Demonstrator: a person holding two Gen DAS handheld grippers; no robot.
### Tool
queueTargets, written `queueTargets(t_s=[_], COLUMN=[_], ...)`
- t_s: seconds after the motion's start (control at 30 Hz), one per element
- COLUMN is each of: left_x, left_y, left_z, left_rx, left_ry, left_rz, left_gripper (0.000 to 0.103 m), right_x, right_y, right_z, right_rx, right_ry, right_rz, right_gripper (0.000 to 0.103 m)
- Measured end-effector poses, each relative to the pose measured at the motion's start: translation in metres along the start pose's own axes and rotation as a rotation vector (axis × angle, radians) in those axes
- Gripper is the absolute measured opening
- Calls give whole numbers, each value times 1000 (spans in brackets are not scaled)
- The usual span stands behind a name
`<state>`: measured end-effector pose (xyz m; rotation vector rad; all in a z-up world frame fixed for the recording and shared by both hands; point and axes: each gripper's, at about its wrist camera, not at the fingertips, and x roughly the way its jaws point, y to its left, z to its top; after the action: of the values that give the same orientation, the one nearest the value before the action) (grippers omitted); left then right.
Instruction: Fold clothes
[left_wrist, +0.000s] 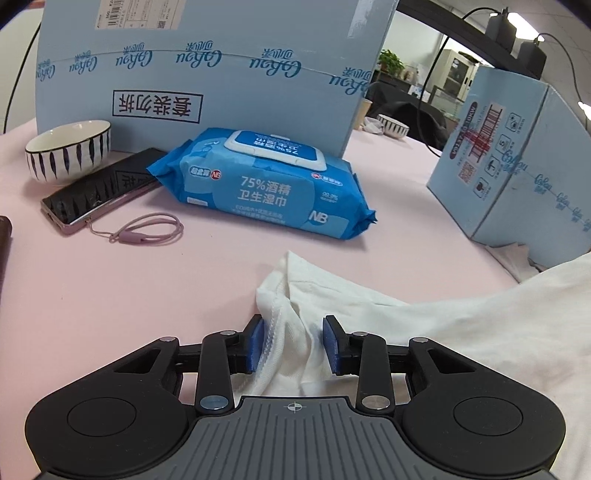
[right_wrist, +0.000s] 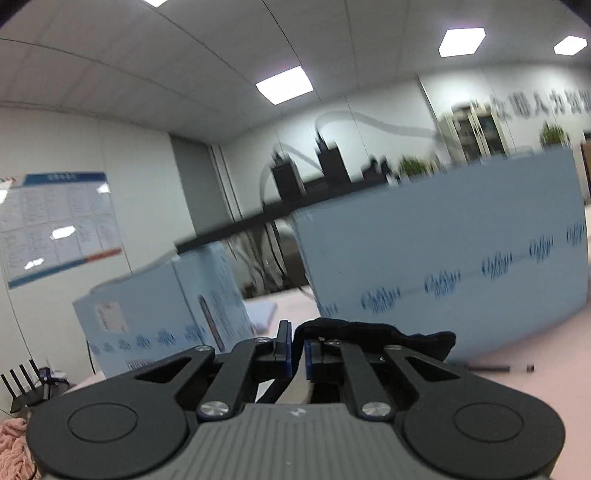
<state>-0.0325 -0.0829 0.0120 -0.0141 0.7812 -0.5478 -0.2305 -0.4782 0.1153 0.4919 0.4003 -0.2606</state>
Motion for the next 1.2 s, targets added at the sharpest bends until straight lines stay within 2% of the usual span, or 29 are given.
queueTargets(t_s=[0.1, 0.17, 0.2, 0.23, 0.27, 0.3, 0.33, 0.4, 0.43, 0.5, 0.63, 0.73, 0.8, 0.83, 0.97, 1.1, 1.2], left_x=[0, -4, -6, -12, -22, -35, -42, -72, -86, -105, -148, -161, -162, -162, -159, -155, -149], left_y=[1, 4, 7, 10, 14, 18, 21, 33, 39, 45, 49, 52, 55, 56, 52, 38, 29], left_z=[3, 3, 4, 3, 2, 0, -2, -15, -22, -33, -70, -94, -101, -104, -107, -107, -110], left_rx=[11, 29, 27, 21, 16, 10, 6, -29, -44, -68, -71, -125, -168, -180, -145, -81, -45], left_ry=[-2, -12, -18, -24, -26, -28, -31, -61, -67, -63, -15, 64, 94, 99, 75, 80, 82], left_rz=[24, 56, 56, 38, 1, -41, -65, -134, -145, -155, -179, -163, -144, -105, -23, -73, -35], left_gripper=[34, 34, 34, 37, 42, 58, 79, 89, 89, 89, 90, 90, 90, 90, 90, 90, 99], right_x=[18, 6, -5, -14, -32, -50, -67, -101, -110, -136, -149, -143, -136, -135, -129, -132, -136], right_y=[-41, -56, -64, -68, -75, -83, -87, -95, -97, -94, -86, -85, -79, -77, -68, -68, -70], right_z=[-11, -24, -31, -38, -46, -53, -62, -82, -86, -106, -141, -162, -167, -169, -173, -176, -178], right_rx=[173, 214, 233, 248, 290, 334, 369, 439, 452, 469, 514, 598, 605, 596, 596, 604, 617], right_ry=[161, 197, 213, 221, 229, 238, 245, 258, 261, 284, 343, 363, 378, 378, 373, 356, 334], right_rz=[24, 45, 55, 63, 87, 113, 153, 233, 253, 286, 324, 392, 422, 428, 456, 461, 479], right_gripper=[21, 27, 33, 47, 55, 69, 77, 83, 85, 88, 88, 88, 88, 88, 89, 88, 88])
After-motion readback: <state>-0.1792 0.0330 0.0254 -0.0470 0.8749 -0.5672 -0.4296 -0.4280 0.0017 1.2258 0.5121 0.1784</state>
